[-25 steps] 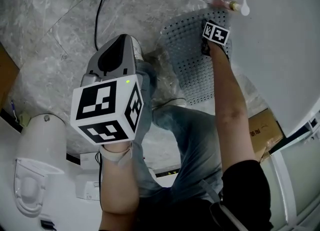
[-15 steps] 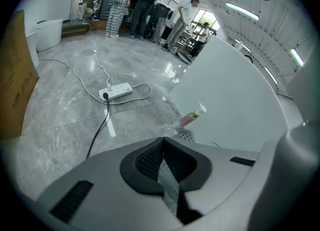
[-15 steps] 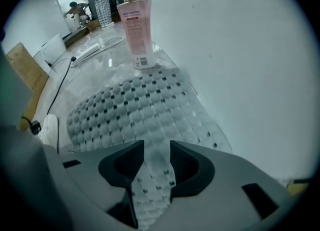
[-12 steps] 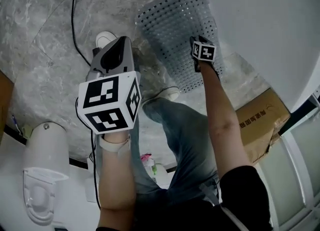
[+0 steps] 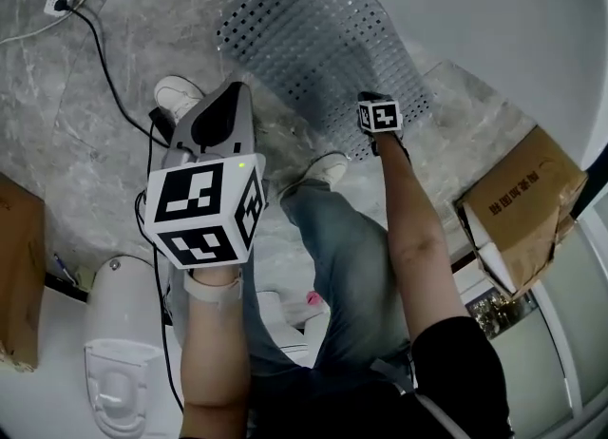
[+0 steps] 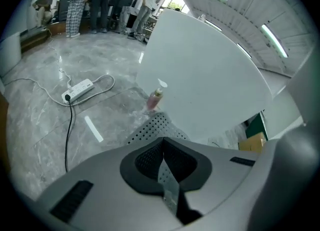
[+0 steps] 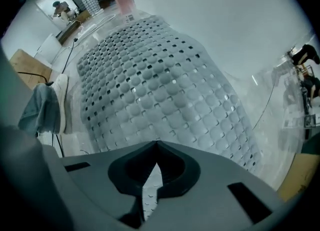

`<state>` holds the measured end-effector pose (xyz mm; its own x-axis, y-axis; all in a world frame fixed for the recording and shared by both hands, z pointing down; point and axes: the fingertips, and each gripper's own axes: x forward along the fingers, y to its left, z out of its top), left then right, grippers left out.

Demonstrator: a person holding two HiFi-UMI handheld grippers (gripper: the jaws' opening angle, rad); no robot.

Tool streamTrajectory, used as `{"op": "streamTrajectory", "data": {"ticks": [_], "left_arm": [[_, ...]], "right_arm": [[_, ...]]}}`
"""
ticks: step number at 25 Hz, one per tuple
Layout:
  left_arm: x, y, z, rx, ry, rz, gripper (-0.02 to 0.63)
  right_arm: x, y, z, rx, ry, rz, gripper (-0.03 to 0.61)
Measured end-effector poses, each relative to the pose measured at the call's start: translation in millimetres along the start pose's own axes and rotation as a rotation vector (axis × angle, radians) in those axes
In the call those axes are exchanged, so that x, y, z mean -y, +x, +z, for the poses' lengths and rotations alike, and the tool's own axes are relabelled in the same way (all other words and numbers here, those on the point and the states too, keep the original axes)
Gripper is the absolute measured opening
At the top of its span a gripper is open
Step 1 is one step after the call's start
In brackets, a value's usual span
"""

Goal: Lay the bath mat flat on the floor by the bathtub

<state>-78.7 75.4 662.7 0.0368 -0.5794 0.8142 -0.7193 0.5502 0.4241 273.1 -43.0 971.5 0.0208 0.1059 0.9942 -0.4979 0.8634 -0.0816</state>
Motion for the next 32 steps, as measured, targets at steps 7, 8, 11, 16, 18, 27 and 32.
{"op": "streamTrajectory", "data": {"ticks": [7, 8, 11, 16, 18, 27, 32], "left_arm": [[-8.2, -1.8, 4.2, -0.009, 0.055, 0.029, 0.018], [-8.6, -1.2, 4.6, -0.011, 0.061, 0.03, 0.018], [-9.1, -0.7, 6.6, -0.01, 0.07, 0.031, 0.018], [-9.4, -3.5, 12.0, 0.025, 0.108, 0.036, 0.018], [-8.0, -2.2, 13.1, 0.049, 0.099, 0.036, 0.018], [32.0, 1.2, -14.2, 0.04, 0.17, 0.022, 0.018], [64.8, -21.2, -20.2, 0.043, 0.19, -0.005, 0.018]], "right_arm": [[0.1, 25.4, -20.6, -0.037, 0.055, 0.022, 0.026], [-0.1, 26.3, -19.9, -0.043, 0.061, 0.034, 0.026], [1.2, 27.0, -19.1, -0.047, 0.158, 0.056, 0.026], [3.9, 17.7, -13.9, -0.017, 0.212, 0.028, 0.025], [1.8, -0.2, -1.8, 0.043, 0.166, 0.031, 0.025], [-43.7, -150.2, 55.3, 0.357, 0.045, 0.227, 0.025], [-51.3, -230.1, 66.6, 0.449, 0.064, 0.264, 0.025]]}}
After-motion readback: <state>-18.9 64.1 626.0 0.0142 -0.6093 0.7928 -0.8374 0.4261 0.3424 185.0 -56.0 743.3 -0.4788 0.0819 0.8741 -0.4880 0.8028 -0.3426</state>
